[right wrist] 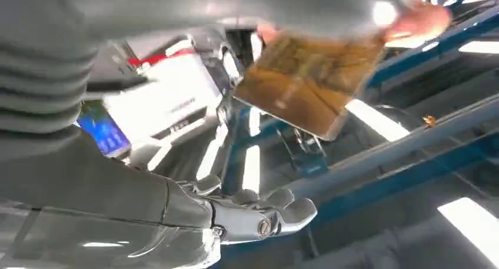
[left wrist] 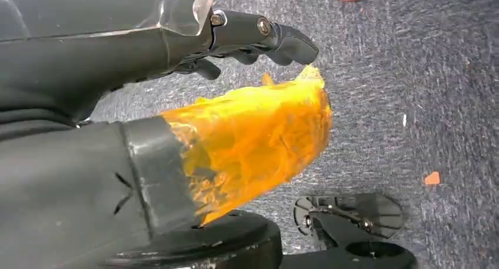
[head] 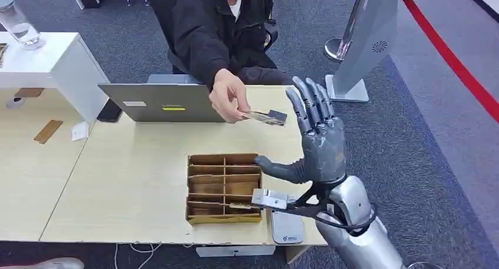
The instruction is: Pass the card to the sensor for recognition and then transmit it.
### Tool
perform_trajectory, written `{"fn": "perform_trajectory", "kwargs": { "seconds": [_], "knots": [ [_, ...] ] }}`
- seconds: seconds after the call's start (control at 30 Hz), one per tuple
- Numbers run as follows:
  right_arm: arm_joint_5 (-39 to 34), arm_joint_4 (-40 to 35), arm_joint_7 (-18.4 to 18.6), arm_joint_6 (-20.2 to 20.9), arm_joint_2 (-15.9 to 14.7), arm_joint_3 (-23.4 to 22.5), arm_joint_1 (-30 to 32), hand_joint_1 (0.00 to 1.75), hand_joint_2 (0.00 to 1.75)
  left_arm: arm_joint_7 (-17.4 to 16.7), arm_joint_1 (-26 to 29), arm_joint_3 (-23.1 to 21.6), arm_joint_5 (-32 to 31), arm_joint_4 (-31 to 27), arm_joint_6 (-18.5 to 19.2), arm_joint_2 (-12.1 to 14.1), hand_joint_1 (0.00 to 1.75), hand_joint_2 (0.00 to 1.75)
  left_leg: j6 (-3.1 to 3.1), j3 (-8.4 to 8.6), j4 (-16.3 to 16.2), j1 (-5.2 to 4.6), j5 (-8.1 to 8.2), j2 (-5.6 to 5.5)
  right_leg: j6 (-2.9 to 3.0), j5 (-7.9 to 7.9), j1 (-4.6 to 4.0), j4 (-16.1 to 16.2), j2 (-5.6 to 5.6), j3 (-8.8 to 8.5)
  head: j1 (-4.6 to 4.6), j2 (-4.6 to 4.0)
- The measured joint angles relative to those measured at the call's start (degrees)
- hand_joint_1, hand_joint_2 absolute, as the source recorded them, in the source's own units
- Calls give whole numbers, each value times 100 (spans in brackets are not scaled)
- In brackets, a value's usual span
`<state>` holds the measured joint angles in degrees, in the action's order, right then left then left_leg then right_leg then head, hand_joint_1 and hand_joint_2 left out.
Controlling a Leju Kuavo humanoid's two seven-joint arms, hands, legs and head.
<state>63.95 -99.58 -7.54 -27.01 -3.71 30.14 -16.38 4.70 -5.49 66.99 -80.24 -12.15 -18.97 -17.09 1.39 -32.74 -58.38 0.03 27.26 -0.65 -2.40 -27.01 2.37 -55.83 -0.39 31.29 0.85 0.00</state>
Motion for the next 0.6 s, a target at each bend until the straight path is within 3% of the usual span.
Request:
{"fn": "perform_trajectory", "kwargs": {
  "seconds": [0.33, 0.6],
  "knots": [
    [1220, 500, 590, -322, -50, 569, -449, 0, 175, -52, -5, -129, -2, 0, 15, -2, 0, 0, 0, -3, 0, -1, 0, -1, -1, 0, 1, 1, -1, 2, 0, 0],
    [1413, 778, 750, -363, -64, 777, -608, 0, 175, -59, -4, -131, 11, 2, 15, -2, 0, 0, 0, -3, 0, -1, 0, -1, 0, 0, 0, 0, 0, 2, 2, 0]
  ]
}}
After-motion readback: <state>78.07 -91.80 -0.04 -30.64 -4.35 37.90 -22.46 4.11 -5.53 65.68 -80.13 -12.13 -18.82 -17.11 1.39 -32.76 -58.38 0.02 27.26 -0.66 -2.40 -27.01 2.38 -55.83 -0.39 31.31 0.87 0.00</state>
